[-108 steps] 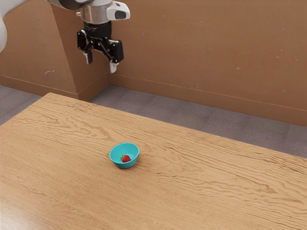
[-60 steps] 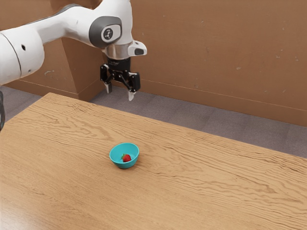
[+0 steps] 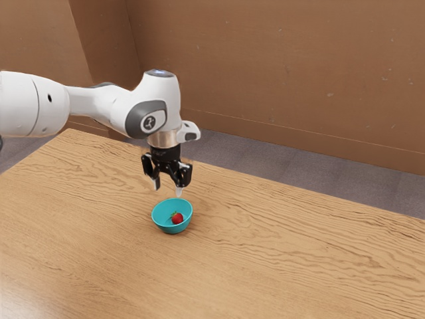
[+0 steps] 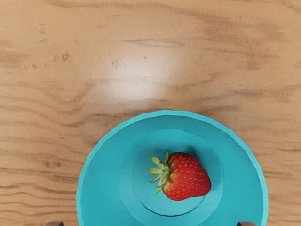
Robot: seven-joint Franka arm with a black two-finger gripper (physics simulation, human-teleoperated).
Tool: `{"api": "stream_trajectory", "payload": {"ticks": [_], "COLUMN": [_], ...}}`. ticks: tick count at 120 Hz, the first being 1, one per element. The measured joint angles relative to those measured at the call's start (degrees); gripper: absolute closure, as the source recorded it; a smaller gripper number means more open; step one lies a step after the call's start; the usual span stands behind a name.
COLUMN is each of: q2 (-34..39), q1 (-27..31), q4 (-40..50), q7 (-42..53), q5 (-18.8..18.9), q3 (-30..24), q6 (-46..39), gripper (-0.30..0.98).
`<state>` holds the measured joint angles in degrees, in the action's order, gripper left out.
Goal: Take strawberry from the bowl
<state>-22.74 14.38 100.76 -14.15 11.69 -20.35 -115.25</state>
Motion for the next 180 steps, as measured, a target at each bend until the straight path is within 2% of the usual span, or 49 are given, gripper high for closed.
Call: {"api": "stream_trajectory", "payload": {"ticks": [28,79,147,180], "q2": [0.7,0.5,-2.1,-2.3], "q1": [0.1,1.8,2.6,3.2], "q4": [6.8,12.0,13.4,13.5], "q7": [-0.8,-1.7,-2.5,-2.8], "q5": [-1.4,-2.2,-2.4,-2.2], "q3": [0.0,0.1,-0.6,-0.5], "q6": [-9.3,-18.5,-24.2,-24.5], "gripper": [0.27,0.33,0.35,0.47]}}
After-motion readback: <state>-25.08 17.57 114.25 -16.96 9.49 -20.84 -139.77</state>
